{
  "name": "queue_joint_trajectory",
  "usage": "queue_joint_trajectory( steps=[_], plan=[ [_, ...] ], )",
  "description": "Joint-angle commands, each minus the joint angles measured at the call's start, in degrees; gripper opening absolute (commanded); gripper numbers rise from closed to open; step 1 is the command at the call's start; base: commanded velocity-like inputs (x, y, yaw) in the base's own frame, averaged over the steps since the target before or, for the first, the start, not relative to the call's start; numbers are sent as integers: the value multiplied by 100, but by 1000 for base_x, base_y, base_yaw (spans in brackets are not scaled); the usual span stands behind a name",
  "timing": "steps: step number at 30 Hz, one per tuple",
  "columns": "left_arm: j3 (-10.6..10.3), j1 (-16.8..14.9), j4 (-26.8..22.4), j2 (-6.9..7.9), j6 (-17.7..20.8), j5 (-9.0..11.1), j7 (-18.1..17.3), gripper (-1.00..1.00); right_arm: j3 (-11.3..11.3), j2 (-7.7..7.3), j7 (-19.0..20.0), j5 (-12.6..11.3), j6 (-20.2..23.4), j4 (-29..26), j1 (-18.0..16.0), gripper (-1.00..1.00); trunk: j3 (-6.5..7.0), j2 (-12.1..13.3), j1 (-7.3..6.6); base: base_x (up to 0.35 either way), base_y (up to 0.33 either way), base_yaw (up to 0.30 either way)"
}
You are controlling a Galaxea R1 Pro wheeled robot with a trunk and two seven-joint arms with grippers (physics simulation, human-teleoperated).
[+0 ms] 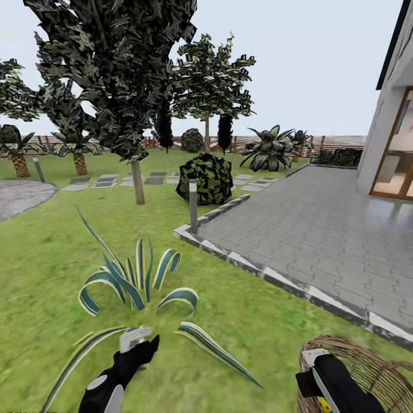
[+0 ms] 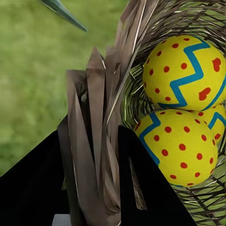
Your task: Take the three Easter eggs out of the wicker basket on the lawn in the garden, then place them on the lawn next to a single tree (choose any tree) so that all three eggs are next to the same tree and none are left in the basket.
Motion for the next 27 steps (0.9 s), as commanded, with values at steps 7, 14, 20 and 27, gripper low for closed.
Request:
queue_joint_trajectory(
  steps=[7,14,20,27],
  plan=[
    [-14,-3,6,-2,25,53,49,100,10,1,37,90,29,-9,-4,-100,-6,-4,0,0,332,9],
    [-9,-3,1,-2,25,52,47,100,14,3,39,93,29,-9,-4,-100,-6,-4,0,0,332,0],
    [-8,-3,0,-2,18,58,49,100,11,-18,46,91,20,-9,-4,-100,-6,-4,0,0,264,0],
    [-8,-3,-1,-2,21,60,49,100,10,-28,40,90,-111,30,-3,-100,-6,-4,0,0,109,0]
  ],
)
